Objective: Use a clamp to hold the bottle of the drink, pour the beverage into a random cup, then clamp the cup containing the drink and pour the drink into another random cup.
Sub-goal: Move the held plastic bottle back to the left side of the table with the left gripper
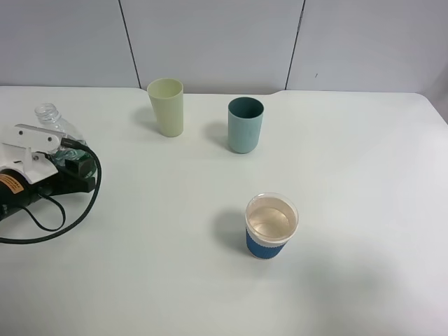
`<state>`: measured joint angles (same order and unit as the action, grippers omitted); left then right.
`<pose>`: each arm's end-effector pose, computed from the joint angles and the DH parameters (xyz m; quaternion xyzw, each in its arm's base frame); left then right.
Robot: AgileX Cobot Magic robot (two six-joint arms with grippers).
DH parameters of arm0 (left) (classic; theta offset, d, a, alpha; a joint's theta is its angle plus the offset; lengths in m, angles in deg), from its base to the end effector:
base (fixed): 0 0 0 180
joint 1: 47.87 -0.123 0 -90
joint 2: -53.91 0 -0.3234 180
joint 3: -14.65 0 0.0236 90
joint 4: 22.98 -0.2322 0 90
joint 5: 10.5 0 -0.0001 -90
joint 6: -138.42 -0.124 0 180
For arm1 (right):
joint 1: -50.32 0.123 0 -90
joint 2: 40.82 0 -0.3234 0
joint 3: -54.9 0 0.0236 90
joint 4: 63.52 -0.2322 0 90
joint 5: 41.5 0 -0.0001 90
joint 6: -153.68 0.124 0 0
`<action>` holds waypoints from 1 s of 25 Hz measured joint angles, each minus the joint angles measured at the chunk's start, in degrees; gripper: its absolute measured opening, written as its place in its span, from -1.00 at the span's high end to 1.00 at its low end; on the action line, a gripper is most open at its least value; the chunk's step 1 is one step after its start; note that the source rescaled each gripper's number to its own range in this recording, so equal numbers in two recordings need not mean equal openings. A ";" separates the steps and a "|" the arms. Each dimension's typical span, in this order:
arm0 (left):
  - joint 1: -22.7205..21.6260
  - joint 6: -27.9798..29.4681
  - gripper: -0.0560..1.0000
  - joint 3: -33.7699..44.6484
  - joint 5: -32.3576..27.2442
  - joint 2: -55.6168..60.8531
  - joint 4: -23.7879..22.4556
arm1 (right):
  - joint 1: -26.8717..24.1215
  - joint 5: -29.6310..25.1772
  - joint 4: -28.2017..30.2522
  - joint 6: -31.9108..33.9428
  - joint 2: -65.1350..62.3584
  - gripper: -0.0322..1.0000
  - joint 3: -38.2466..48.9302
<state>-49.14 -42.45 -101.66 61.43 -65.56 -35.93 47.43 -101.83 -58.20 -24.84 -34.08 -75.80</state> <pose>0.2829 -0.0201 0.1266 0.0865 0.8203 -0.0582 0.5623 -0.0314 -0.0084 0.2555 0.0341 0.8482 -0.0529 0.5260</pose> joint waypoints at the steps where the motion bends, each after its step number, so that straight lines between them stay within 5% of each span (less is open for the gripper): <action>1: 0.00 -0.06 0.87 -0.01 0.00 0.00 -0.01 | 0.00 0.00 0.00 0.00 0.00 -0.02 0.00; 9: 0.00 -0.19 0.86 -0.01 0.10 -0.18 -0.06 | 0.00 0.00 0.00 0.00 0.00 -0.02 0.00; 11: 0.00 -0.19 0.54 -0.01 0.04 -0.18 -0.12 | 0.00 0.00 0.00 0.00 0.00 -0.02 0.00; 14: 0.00 -0.19 -0.42 -0.01 -1.66 -0.18 -0.12 | 0.00 0.00 0.00 0.00 0.00 -0.02 0.00; 16: 0.00 -0.56 -0.81 0.06 -1.66 -0.18 -0.12 | 0.00 0.00 0.00 0.00 0.00 -0.02 0.00; 25: 0.00 -1.70 -0.98 6.25 -1.78 10.71 0.04 | 0.00 0.00 0.00 0.00 0.00 -0.02 0.00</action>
<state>-49.14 -44.15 -95.41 59.65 -54.85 -35.89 47.43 -101.83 -58.20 -24.84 -34.08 -75.80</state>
